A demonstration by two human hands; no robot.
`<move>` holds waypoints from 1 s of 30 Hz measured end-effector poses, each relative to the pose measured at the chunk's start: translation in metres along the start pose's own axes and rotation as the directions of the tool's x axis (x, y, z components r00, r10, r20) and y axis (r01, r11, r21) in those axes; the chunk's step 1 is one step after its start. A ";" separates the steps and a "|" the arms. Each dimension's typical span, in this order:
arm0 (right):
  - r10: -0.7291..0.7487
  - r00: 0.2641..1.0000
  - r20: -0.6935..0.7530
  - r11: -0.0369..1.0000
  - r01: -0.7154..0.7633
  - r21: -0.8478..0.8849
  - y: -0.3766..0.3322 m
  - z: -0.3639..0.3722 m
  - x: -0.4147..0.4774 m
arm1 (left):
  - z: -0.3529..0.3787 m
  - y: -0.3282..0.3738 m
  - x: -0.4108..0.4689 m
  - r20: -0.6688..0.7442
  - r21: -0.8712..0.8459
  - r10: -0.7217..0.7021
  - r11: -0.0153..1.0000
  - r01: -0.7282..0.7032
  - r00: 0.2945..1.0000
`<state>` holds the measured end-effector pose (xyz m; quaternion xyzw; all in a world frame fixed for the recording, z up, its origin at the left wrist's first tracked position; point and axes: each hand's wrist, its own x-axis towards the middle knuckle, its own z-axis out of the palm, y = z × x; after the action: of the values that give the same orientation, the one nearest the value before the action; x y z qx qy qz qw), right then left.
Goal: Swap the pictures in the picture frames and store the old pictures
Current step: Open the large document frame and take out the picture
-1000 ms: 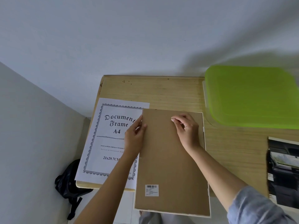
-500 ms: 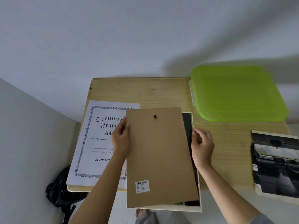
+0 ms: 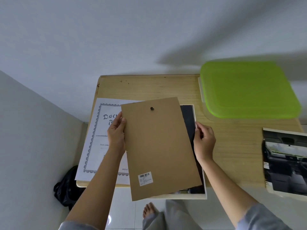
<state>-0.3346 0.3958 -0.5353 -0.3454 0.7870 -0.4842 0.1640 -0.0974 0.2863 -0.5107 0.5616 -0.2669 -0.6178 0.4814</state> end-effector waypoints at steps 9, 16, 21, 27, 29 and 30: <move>0.044 0.992 0.121 0.999 -0.043 -0.007 -0.009 0.002 0.012 | -0.011 0.018 0.001 0.023 -0.083 0.000 0.997 0.002 1.000; -0.044 0.992 0.122 0.993 0.030 0.111 -0.045 -0.013 -0.010 | -0.020 0.043 -0.012 0.059 -0.114 0.055 0.992 -0.048 0.997; -0.042 0.977 0.207 0.975 -0.005 0.223 -0.073 -0.027 -0.030 | -0.012 0.058 -0.034 0.124 -0.150 0.050 0.988 -0.031 0.991; 0.122 0.983 0.136 0.931 -0.161 0.329 -0.069 -0.086 -0.053 | 0.028 0.043 -0.078 0.198 -0.035 0.045 0.999 -0.039 0.979; 0.173 0.980 0.096 0.919 -0.196 0.343 -0.054 -0.113 -0.062 | 0.046 0.026 -0.094 0.210 0.069 0.036 0.996 -0.052 0.977; 0.197 0.977 0.075 0.914 -0.211 0.348 -0.045 -0.127 -0.066 | 0.056 0.016 -0.102 0.226 0.128 0.036 0.990 -0.067 0.973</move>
<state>-0.3454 0.5111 -0.4403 -0.2353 0.7155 -0.5913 0.2881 -0.1557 0.3597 -0.4390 0.5128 -0.3749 -0.6447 0.4252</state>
